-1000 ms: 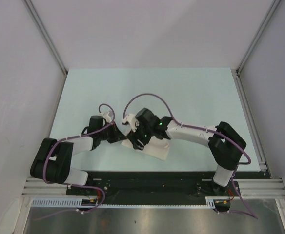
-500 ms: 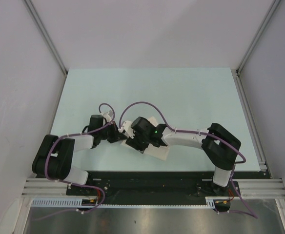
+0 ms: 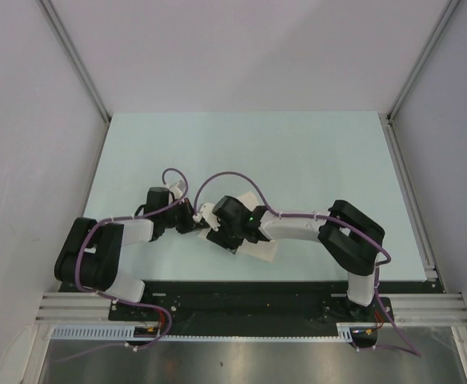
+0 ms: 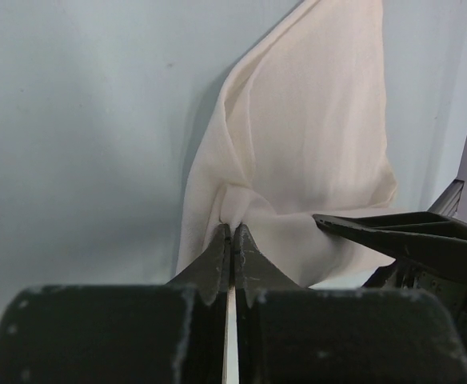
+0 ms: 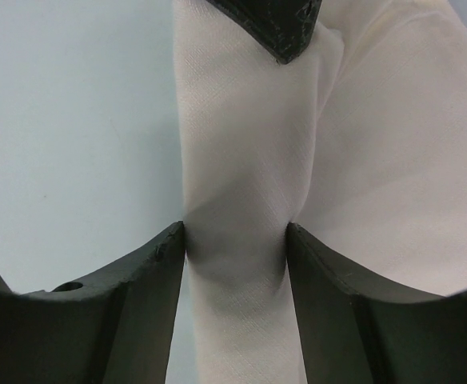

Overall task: Fold the napkin, place the utensils inside, and roll it up
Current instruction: Roll the napkin with the utensil

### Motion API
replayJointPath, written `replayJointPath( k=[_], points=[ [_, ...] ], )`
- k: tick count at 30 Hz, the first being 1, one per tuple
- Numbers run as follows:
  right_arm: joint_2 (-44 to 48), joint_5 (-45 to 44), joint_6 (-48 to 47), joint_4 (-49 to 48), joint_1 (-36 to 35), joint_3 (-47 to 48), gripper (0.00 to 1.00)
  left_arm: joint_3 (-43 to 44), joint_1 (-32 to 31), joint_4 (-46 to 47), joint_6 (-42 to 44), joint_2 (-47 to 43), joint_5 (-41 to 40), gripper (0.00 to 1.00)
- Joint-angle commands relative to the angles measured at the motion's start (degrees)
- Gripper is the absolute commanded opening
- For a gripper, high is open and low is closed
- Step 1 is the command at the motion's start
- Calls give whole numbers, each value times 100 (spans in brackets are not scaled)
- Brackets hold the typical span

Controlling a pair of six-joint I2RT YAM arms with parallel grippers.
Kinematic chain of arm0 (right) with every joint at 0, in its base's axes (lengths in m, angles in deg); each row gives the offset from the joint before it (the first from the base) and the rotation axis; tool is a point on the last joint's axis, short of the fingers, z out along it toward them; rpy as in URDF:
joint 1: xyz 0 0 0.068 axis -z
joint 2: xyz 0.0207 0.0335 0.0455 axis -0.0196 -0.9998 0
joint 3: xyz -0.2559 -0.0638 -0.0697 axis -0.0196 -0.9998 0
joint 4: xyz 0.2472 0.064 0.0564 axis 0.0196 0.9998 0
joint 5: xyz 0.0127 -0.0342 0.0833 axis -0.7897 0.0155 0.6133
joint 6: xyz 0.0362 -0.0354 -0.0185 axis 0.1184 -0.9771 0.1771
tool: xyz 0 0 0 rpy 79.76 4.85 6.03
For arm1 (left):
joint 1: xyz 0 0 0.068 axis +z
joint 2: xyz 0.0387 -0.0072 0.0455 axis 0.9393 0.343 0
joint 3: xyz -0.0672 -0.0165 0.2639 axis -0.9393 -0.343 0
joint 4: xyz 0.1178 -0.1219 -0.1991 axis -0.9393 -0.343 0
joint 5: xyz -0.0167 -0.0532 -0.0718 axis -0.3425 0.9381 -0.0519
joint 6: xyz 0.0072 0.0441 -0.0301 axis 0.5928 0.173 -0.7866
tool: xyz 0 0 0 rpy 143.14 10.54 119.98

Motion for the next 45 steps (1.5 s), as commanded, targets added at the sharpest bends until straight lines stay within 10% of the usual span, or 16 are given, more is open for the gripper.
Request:
replayJointPath(
  k=[1, 12, 19, 31, 45],
  points=[
    [-191, 57, -18, -73, -44, -91, 57, 226, 105, 124, 41, 77, -144, 0],
    [-701, 451, 131, 471, 79, 120, 28, 410, 149, 168, 58, 147, 14, 1],
    [-868, 2551, 473, 1175, 658, 603, 20, 411, 430, 36, 251, -396, -126, 63],
    [-1712, 5820, 808, 1896, 1467, 1614, 18, -336, 430, 326, 348, -1171, 49, 64],
    [-2608, 6526, 1353, 1887, 2003, 2124, 16, -671, -26, 608, 243, -1093, 225, 59]
  ],
)
